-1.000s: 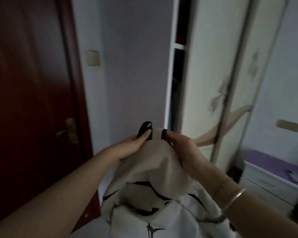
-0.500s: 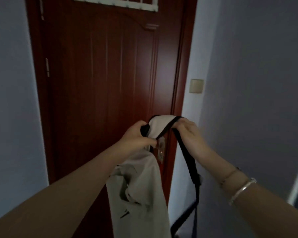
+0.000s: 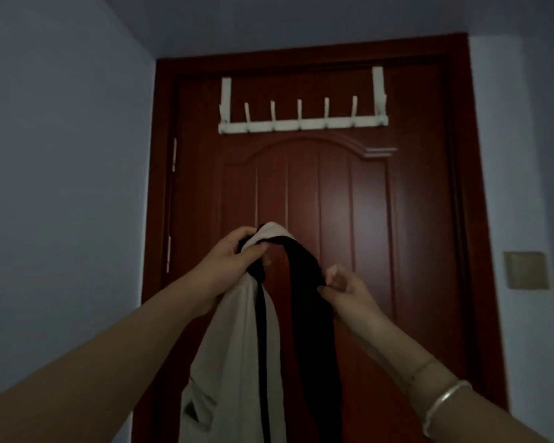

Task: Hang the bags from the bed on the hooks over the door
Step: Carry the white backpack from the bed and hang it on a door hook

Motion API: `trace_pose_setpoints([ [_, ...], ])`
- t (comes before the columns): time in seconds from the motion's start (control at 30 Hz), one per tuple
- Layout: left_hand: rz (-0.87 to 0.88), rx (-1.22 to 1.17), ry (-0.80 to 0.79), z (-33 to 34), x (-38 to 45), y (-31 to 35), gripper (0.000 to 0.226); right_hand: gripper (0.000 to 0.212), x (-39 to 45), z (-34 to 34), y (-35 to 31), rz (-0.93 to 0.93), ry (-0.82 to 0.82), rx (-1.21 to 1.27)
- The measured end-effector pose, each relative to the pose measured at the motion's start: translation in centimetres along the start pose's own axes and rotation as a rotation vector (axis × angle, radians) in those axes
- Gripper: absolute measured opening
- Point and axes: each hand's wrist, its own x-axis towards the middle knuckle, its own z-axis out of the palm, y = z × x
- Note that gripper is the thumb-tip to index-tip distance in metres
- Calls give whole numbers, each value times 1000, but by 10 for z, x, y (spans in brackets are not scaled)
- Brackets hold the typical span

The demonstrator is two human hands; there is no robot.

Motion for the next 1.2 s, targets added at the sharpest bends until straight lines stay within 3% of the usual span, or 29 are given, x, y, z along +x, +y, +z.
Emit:
trace_pose_setpoints([
  [0.13, 99, 59, 107, -46, 59, -12, 26, 32, 74, 39, 0, -142, -43, -30],
  [0.33, 321, 223, 280, -97, 162, -22, 32, 32, 200, 73, -4, -472, 39, -374],
  [0.6, 530, 352, 462, -144, 290, 23, 51, 59, 347, 106, -53, -784, 114, -587],
  [0.8, 579, 787, 594, -175, 380, 54, 57, 68, 418, 134, -112, -849, 191, -676],
  [0.93, 500, 1023, 725, -190, 410, 66, 58, 71, 451, 151, -145, -777, 197, -748],
  [1.2, 356, 1027, 565, -205, 441, 59, 67, 64, 489, 176, -154, -546, 194, -985],
])
